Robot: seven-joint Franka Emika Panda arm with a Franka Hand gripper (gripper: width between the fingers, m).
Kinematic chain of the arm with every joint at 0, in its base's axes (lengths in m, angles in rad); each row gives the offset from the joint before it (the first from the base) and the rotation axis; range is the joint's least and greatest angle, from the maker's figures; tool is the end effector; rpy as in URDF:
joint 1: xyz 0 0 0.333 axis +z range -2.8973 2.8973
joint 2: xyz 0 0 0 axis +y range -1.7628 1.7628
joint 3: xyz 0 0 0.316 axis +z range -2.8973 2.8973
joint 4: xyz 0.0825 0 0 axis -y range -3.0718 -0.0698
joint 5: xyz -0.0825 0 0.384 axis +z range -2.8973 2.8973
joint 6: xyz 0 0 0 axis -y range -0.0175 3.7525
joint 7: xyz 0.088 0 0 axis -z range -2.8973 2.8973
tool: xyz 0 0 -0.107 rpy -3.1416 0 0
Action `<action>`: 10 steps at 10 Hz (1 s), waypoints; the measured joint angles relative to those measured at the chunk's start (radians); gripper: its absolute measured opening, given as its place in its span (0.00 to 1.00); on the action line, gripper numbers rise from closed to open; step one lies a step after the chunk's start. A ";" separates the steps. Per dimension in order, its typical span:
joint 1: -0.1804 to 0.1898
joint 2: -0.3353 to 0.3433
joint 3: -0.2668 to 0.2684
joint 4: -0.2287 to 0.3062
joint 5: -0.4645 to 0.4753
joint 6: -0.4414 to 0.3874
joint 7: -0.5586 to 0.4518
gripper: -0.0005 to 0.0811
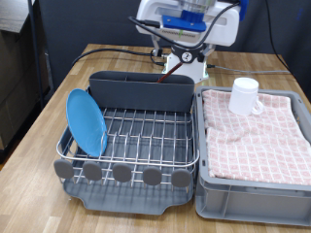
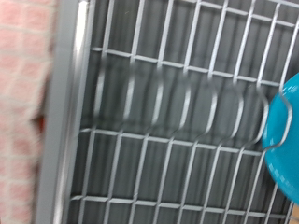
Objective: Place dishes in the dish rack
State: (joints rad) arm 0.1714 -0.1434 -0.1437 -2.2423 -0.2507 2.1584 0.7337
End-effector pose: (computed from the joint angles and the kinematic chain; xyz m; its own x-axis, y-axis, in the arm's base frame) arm 0.5049 0.0027 0.4339 0.8346 -0.5259 0.1641 -0.5456 -0.8303 0.1136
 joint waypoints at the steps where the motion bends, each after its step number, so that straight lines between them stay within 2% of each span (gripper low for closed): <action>1: 0.010 -0.018 0.024 0.002 0.002 -0.040 0.028 0.99; 4: 0.040 -0.058 0.101 0.005 0.003 -0.136 0.138 0.99; 7: 0.068 -0.091 0.182 0.004 -0.010 -0.141 0.228 0.99; 10: 0.071 -0.096 0.188 -0.002 -0.018 -0.132 0.231 0.99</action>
State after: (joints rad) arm 0.2421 -0.2394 0.0439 -2.2441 -0.2685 2.0264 0.9648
